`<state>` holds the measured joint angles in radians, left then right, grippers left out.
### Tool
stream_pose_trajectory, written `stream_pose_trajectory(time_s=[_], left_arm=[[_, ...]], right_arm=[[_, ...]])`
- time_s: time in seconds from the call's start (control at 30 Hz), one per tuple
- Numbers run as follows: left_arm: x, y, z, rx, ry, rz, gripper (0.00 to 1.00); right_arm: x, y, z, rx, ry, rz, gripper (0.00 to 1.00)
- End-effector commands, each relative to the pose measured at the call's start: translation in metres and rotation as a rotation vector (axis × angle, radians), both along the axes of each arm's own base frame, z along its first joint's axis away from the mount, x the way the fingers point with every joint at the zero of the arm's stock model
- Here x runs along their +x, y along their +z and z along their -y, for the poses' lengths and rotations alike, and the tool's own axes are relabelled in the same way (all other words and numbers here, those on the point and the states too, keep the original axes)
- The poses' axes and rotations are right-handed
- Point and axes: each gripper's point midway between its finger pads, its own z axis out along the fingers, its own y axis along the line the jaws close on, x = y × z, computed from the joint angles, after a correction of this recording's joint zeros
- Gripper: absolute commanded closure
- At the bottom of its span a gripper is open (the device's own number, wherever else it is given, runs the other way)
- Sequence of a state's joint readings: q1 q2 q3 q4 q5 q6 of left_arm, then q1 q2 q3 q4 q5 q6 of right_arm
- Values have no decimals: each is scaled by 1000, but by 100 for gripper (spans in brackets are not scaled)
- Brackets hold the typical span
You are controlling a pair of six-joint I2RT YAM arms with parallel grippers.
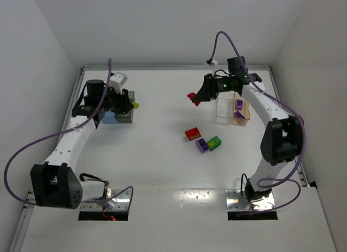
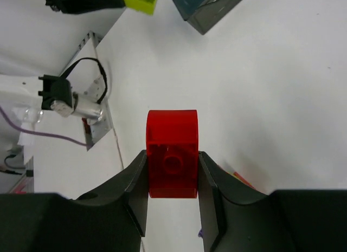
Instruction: Sort the legos into containers by color
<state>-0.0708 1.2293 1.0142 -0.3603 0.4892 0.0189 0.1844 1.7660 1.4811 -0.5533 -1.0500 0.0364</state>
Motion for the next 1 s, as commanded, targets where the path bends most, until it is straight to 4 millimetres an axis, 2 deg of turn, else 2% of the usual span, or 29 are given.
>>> stream_pose_trajectory(time_s=[0.0,0.07,0.13,0.23,0.37,0.53,0.63,0.73,0.8,0.83,0.9,0.93,0.97], left_arm=[[35,-7,-74,119,357,-6,86],[43,-17,-99,158,442,-42,86],[48,-34,-114,189,490,-97,86],[53,-42,-136,202,561,-125,86],[60,-42,-147,198,599,-117,86],[61,-57,-153,225,622,-152,86],[61,-66,-159,236,637,-177,74],[61,-76,-161,246,641,-203,54],[61,-76,-160,239,647,-205,49],[61,-76,-160,239,647,-205,43],[65,-76,-159,225,646,-206,40],[67,-72,-155,208,628,-198,30],[67,-67,-152,196,616,-187,25]], right_arm=[[15,18,3,-8,-66,83,95],[16,18,3,-14,-73,84,95],[19,15,5,-29,-90,87,95],[19,15,1,-29,-81,87,95],[19,15,1,-29,-81,87,95],[22,12,-4,-27,-75,79,95],[23,15,-4,-25,-75,88,95],[28,6,-1,-55,-102,74,95],[30,4,1,-69,-118,77,95],[32,3,2,-77,-127,79,95],[33,2,3,-84,-140,73,95],[38,-2,8,-93,-171,65,95],[39,1,10,-102,-184,77,95]])
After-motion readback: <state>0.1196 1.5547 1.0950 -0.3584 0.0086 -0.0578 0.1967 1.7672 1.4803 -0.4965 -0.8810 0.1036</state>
